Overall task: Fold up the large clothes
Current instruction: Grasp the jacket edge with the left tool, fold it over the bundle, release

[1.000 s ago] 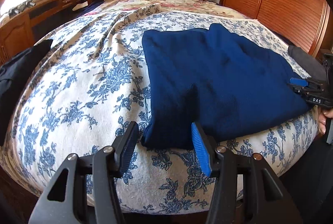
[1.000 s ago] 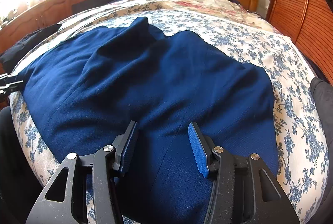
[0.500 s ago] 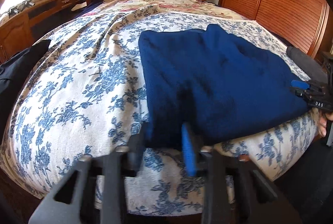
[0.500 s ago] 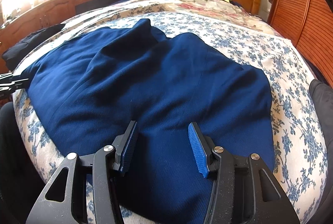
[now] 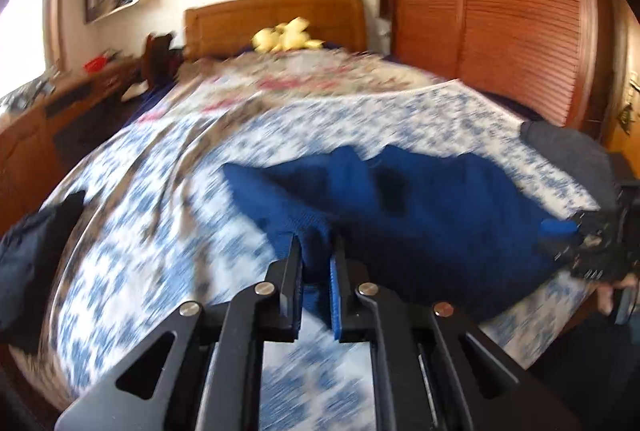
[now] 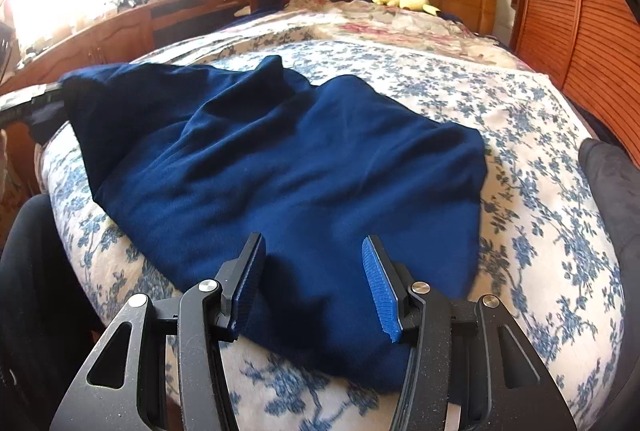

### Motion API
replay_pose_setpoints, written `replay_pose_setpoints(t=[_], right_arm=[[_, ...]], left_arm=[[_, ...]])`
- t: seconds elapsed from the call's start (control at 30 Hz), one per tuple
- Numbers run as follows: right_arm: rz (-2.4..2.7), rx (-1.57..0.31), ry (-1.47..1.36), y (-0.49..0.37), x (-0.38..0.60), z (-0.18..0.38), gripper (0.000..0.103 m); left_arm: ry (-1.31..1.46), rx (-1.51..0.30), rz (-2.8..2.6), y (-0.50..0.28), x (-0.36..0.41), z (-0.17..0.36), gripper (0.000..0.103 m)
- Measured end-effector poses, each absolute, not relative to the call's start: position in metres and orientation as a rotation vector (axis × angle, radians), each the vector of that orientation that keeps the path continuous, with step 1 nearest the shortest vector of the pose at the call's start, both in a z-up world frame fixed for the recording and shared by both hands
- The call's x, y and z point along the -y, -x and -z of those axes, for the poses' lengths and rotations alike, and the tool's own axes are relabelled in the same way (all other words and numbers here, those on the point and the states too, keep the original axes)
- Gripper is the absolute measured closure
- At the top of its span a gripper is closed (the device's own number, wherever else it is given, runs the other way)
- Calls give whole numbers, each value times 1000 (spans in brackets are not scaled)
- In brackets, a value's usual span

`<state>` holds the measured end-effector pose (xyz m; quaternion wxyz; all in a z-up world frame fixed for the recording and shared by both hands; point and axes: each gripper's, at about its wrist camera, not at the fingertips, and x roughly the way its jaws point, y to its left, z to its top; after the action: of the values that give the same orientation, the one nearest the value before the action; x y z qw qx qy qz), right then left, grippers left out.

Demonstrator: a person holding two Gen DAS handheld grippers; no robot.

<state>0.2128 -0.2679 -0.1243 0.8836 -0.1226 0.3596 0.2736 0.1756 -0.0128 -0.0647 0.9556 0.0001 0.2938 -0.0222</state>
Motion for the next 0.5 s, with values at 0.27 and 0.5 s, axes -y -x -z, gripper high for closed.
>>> replay_pose_setpoints(t=[0.27, 0.5], right_arm=[[-523, -745, 188, -206, 308, 117, 52], [-454, -742, 135, -201, 347, 114, 52]], left_arm=[[-123, -549, 315, -226, 146, 22, 97], [-165, -620, 452, -246, 206, 42, 95]])
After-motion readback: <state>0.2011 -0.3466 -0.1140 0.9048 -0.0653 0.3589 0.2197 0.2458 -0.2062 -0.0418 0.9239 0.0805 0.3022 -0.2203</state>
